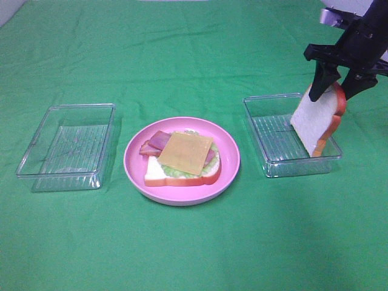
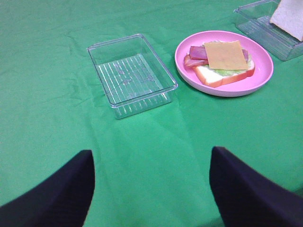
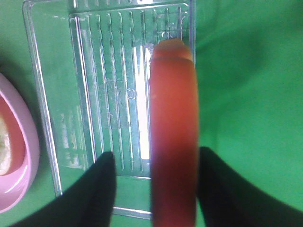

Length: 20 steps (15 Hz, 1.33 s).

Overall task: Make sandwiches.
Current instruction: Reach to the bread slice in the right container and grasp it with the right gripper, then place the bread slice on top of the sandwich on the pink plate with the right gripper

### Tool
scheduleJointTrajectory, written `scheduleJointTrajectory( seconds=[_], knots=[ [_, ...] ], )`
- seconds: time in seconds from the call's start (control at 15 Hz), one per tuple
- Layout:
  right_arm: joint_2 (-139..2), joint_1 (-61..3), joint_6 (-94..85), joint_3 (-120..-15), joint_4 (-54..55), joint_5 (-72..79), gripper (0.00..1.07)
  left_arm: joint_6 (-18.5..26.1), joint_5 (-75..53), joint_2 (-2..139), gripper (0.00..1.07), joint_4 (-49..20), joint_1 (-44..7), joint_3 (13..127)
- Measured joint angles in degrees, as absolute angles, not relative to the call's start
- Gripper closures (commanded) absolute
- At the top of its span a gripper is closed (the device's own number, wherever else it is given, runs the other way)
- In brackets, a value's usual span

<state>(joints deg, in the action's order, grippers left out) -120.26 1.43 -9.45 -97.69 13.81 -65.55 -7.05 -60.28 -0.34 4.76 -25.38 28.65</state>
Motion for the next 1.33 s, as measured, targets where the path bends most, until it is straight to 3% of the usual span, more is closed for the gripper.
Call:
scheduleJointTrajectory(
  seconds=[0.07, 0.13, 0.53, 0.87, 1.13, 1.33],
  knots=[
    [-120.3, 1.4, -9.5, -97.7, 13.8, -65.5, 1.01, -7.0, -60.3, -0.3, 0.4, 4.8, -25.4, 28.6],
    [-120.3, 1.4, -9.5, -97.7, 13.8, -65.5, 1.07, -7.0, -60.3, -0.3, 0.4, 4.8, -25.4, 28.6],
    [-117.4, 1.4, -9.5, -97.8, 14.3, -66.2, 1.07, -7.0, -60.3, -0.3, 0.4, 4.8, -25.4, 28.6],
    [-107.3, 1.4, -9.9, -95.7, 24.9, -68.2, 1.07, -7.0, -60.3, -0.3, 0.4, 4.8, -25.4, 28.6],
    [-104.0, 1.4, -23.4, -74.7, 52.9, -60.5, 1.07, -7.0, -60.3, -0.3, 0.4, 4.8, -25.4, 28.6],
    [-104.0, 1.4, -32.9, -65.7, 67.3, -57.1, 1.07, -7.0, -60.3, -0.3, 0.4, 4.8, -25.4, 28.6]
  ],
)
